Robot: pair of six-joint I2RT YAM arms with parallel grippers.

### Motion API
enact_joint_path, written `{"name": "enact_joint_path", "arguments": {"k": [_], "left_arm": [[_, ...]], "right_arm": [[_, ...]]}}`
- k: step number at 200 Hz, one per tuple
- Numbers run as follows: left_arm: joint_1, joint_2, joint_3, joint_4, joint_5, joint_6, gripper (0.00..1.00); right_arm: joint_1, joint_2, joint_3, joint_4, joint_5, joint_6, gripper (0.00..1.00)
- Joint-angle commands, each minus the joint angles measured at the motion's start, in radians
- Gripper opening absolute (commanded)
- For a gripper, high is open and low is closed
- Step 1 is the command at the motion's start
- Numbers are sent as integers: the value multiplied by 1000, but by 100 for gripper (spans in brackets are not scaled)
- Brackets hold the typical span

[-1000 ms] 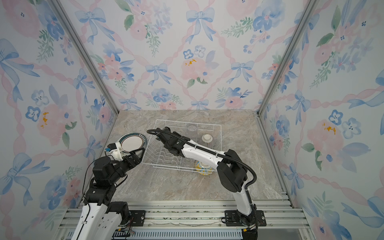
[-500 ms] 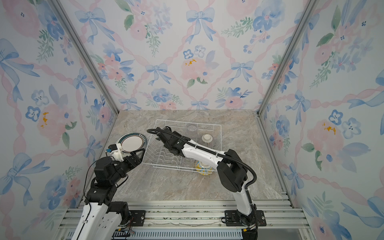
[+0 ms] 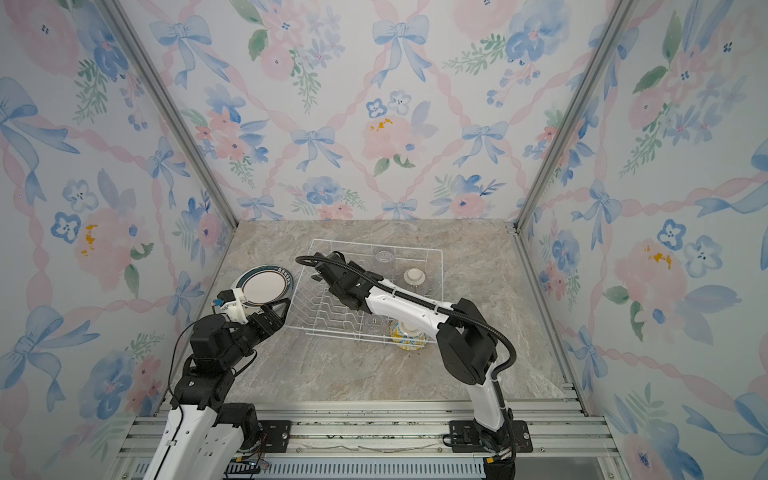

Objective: Unload the mixed dishes from the dish rack
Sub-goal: 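Close the right gripper on the rim of the next green-rimmed plate in the rack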

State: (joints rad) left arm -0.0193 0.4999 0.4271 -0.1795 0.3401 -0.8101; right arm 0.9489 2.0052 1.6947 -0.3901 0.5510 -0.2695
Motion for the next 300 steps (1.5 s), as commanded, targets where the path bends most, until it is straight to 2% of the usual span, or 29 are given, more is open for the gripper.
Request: {"name": "enact_joint_path", "arguments": {"k": [1, 37, 161, 202, 300], "left_arm": [[-7, -10, -13, 22, -9, -3, 98], [-8, -11, -11, 22, -16, -3, 98], [-10, -30, -19, 23, -15, -18, 98], [-11, -27, -22, 23, -17, -20, 98], [-17, -4, -33, 49, -18, -26, 98]], "right_arm": [[-4, -36, -13, -21, -14, 13, 27], [-4, -46, -15, -26, -12, 10, 19], [-4, -133, -51, -12, 30, -17, 17], [-4, -159, -57, -6, 30, -14, 12], [-4, -213, -82, 13, 40, -10, 9]]}}
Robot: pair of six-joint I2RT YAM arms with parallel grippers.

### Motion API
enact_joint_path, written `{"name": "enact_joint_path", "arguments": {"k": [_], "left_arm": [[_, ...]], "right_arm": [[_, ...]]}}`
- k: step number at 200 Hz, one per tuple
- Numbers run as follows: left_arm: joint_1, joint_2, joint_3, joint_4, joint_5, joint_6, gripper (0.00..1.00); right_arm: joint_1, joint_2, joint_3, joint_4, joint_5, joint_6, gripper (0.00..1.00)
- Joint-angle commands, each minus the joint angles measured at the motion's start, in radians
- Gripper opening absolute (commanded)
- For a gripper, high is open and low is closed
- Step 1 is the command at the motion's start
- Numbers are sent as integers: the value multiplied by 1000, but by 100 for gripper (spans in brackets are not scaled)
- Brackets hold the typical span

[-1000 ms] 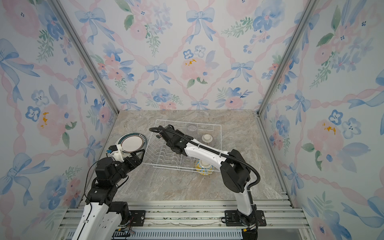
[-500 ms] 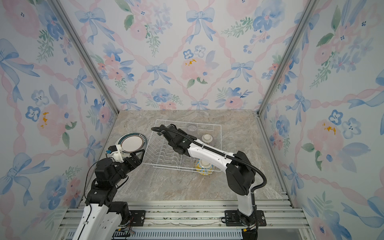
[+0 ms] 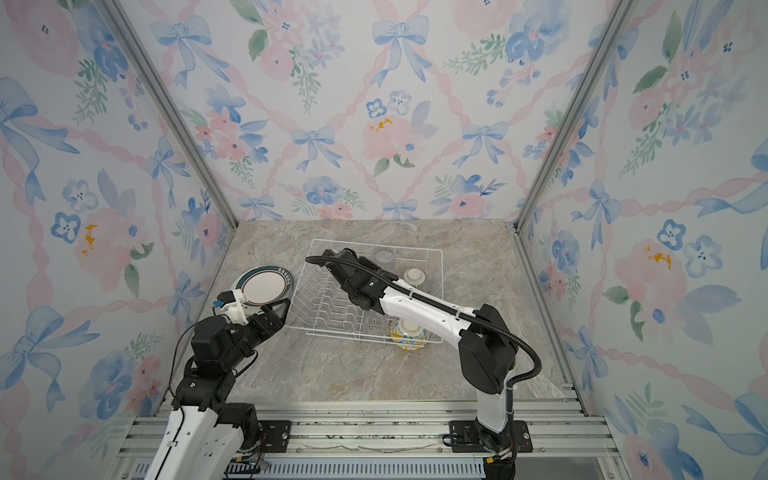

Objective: Unload the mixed dishes from the dish rack
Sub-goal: 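Close the right gripper on the rim of the next green-rimmed plate in the rack, then lift the green-rimmed plate up out of the rack with the right gripper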

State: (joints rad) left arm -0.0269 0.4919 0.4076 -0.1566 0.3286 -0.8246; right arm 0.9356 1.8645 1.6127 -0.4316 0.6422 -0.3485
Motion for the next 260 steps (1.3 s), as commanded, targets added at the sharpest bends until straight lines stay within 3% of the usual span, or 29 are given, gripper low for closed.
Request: {"name": "enact_joint_path", "arguments": {"k": [1, 168, 260], "left_arm": [[-9, 4, -13, 27, -7, -11, 98], [-27, 18, -20, 49, -8, -22, 98], [-39, 27, -25, 61, -13, -27, 98]], "right_arm": [[9, -73, 0, 55, -52, 69, 9], [8, -181, -35, 69, -67, 151, 3], [-45, -282, -75, 67, -211, 316, 0]]}}
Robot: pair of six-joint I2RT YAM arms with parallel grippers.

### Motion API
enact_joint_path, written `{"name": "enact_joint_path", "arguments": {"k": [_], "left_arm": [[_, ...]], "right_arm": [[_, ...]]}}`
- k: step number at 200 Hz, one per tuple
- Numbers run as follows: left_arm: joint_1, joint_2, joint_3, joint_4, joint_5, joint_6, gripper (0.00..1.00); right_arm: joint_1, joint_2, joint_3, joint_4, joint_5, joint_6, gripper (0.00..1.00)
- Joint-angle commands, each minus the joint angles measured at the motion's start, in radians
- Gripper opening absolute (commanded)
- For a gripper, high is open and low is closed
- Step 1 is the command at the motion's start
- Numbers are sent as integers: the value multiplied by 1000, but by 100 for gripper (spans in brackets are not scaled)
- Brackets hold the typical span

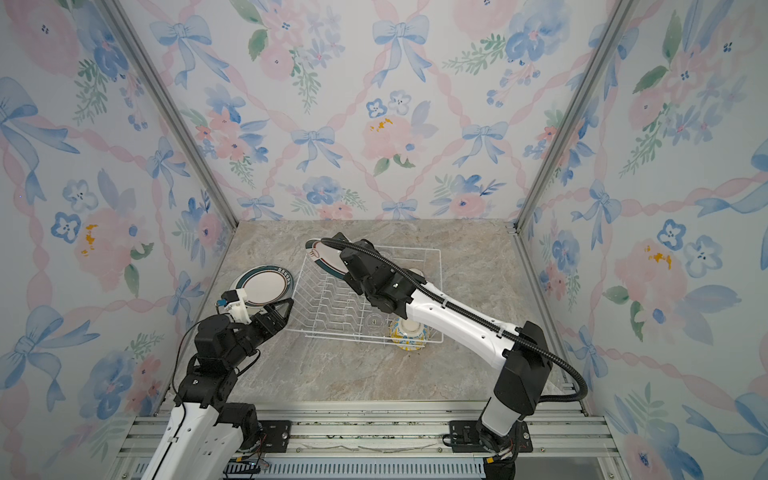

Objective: Unload the mixed dishes from the dish rack
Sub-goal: 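Lift the green-rimmed plate up out of the rack with the right gripper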

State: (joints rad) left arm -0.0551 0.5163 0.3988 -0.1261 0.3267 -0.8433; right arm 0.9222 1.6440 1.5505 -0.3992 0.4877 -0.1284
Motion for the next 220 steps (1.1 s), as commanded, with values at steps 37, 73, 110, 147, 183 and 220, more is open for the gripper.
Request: {"name": "enact_joint_path", "arguments": {"k": [37, 73, 110, 147, 183, 220], "left_arm": [[-14, 6, -20, 37, -9, -11, 98], [-19, 17, -19, 52, -4, -19, 98], [-33, 35, -14, 65, -6, -23, 98], [-52, 62, -11, 110, -1, -44, 98], [-82, 117, 6, 161, 3, -57, 98], [-121, 185, 28, 220, 6, -68, 98]], "right_arm": [[-85, -106, -60, 57, -153, 207, 0], [-152, -147, -105, 86, -298, 341, 0], [-210, -164, -134, 106, -408, 446, 0], [-249, -161, -147, 126, -522, 543, 0], [-264, -161, -163, 156, -583, 613, 0], [-278, -172, -196, 192, -604, 662, 0]]}}
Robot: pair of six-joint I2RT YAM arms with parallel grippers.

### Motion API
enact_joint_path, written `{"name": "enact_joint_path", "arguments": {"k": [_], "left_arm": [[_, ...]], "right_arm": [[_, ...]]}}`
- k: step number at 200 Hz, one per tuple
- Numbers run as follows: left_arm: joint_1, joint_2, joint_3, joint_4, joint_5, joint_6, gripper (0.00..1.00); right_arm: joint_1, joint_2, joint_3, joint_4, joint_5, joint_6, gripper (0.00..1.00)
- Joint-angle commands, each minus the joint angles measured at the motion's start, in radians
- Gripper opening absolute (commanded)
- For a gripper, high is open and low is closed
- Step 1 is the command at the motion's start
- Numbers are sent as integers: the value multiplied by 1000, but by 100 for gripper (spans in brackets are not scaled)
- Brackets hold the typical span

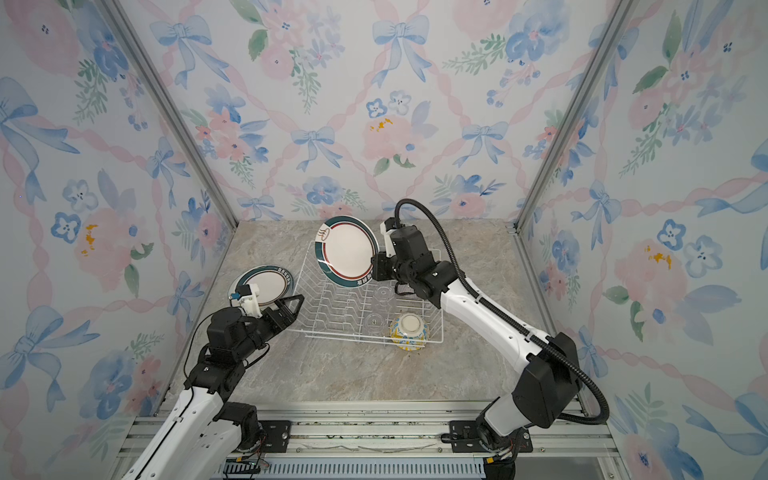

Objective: Unload the mixed dishes from the dish rack
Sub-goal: 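Lift the green-rimmed plate up out of the rack with the right gripper, then reach the left gripper to the plate rim held by the right gripper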

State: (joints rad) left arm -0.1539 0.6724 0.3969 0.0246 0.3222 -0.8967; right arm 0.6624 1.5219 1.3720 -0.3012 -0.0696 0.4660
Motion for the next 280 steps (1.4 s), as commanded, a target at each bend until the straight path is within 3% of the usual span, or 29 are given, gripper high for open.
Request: {"name": "enact_joint_path", "arguments": {"k": [1, 128, 280], "left_arm": [[-24, 30, 31, 71, 11, -14, 98], [-164, 292, 122, 239, -9, -19, 98], [-168, 494, 215, 316, 21, -1, 98]], "right_arm": [[-18, -51, -19, 96, -49, 70, 0], [-17, -57, -83, 156, -89, 145, 0], [-18, -26, -100, 199, -196, 233, 0]]}}
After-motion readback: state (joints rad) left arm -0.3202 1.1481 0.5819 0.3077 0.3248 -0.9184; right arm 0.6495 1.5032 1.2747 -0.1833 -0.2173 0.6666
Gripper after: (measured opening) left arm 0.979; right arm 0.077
